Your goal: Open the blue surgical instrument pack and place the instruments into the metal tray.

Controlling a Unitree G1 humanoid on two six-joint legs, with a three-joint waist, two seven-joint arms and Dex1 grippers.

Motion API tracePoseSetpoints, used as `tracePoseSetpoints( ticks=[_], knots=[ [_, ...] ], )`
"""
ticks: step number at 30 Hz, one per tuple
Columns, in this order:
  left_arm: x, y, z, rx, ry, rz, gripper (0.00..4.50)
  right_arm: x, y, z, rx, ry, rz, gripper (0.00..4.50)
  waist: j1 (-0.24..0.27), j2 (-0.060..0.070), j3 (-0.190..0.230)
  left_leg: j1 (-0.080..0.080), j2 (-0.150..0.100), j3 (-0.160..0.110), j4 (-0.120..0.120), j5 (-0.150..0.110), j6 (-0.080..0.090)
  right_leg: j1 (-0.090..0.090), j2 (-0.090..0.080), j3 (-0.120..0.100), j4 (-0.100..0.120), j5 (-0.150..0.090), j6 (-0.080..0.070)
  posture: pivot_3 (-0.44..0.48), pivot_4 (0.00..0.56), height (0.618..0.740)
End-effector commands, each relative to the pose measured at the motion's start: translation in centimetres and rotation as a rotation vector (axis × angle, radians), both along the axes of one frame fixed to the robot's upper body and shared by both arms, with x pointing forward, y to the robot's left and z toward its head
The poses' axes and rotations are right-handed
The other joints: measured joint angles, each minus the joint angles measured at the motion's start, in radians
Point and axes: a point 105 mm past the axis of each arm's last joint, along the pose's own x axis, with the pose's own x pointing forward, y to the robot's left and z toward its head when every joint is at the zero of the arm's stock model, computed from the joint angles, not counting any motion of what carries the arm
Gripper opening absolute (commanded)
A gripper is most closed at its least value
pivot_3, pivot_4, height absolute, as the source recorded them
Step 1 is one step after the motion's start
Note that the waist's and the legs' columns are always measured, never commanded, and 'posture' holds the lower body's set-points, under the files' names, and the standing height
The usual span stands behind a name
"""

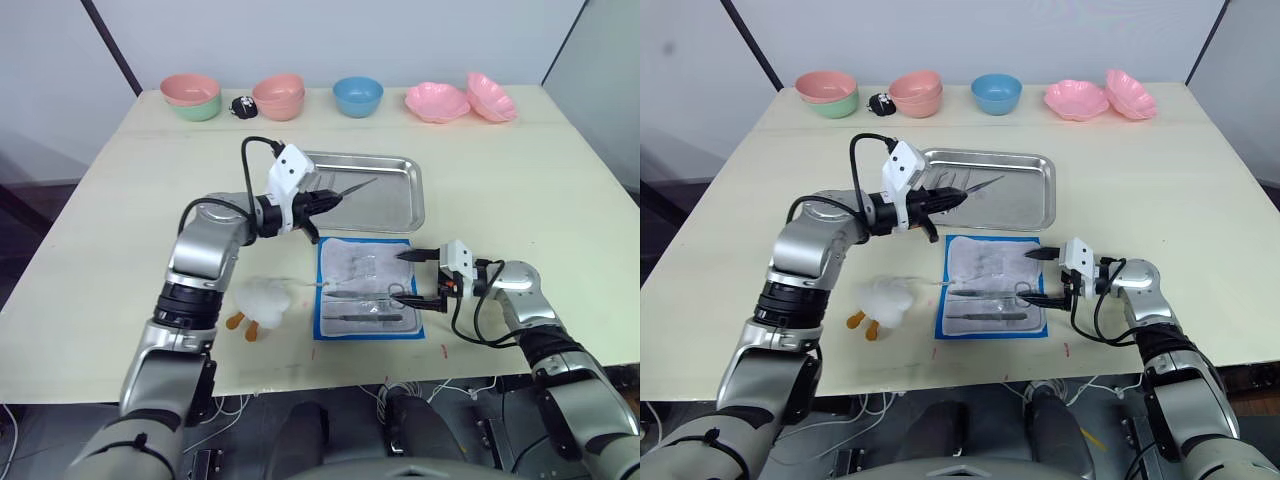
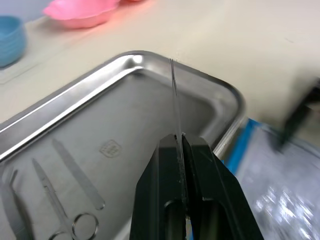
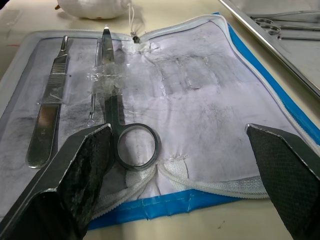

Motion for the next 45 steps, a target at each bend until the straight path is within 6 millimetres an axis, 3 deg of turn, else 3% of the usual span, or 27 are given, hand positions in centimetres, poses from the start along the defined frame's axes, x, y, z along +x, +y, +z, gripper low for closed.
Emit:
tracePoseSetpoints(
  ticks=[1,8,18,24,35,45],
  knots=[
    [0.8,-0.2,1.4,-0.020,-0.074,0.130,0.01,-2.2,-0.1,-4.8,-0.138,0.151,0.030,4.50,0.000,0.000,0.000,0.000,0.000,0.000,0.000,0.000,0.000,0.000,0.000,0.000,0.000,0.000,0.000,0.000,0.150,0.740],
    [2.8,-1.8,0.4,-0.069,-0.049,0.364,0.01,-2.3,-0.1,-4.9,-0.140,0.155,0.033,4.50,0.001,0.000,0.000,0.000,-0.001,0.000,0.000,0.000,0.000,0.000,-0.001,0.000,0.000,0.000,0.000,0.000,0.150,0.740],
    [4.5,-2.9,-0.7,-0.115,0.031,0.498,0.01,-2.3,0.1,-4.9,-0.138,0.156,0.038,4.50,-0.001,0.000,0.000,0.001,-0.001,0.000,0.000,0.000,0.000,0.001,0.000,-0.001,0.000,0.000,0.000,0.000,0.150,0.740],
    [5.3,-2.5,-1.3,-0.129,0.051,0.586,0.01,-2.3,0.1,-4.8,-0.139,0.155,0.039,4.50,0.000,0.000,0.000,0.001,-0.001,0.000,0.000,0.000,-0.001,0.001,0.000,-0.001,0.000,0.000,0.000,0.000,0.150,0.740],
    [5.6,-2.1,-4.3,-0.110,0.133,0.650,0.01,-2.3,0.1,-4.9,-0.138,0.155,0.038,4.50,-0.001,-0.001,0.000,0.000,-0.001,0.000,0.000,0.000,-0.001,0.001,0.000,-0.001,0.000,0.000,0.000,0.000,0.150,0.740],
    [5.8,-1.8,-5.1,-0.106,0.151,0.664,0.01,-2.3,0.0,-4.9,-0.141,0.152,0.034,4.50,-0.001,-0.001,0.000,0.000,-0.001,0.000,0.000,0.000,-0.001,0.001,0.000,-0.001,0.000,0.000,0.000,0.000,0.150,0.740]
  ],
)
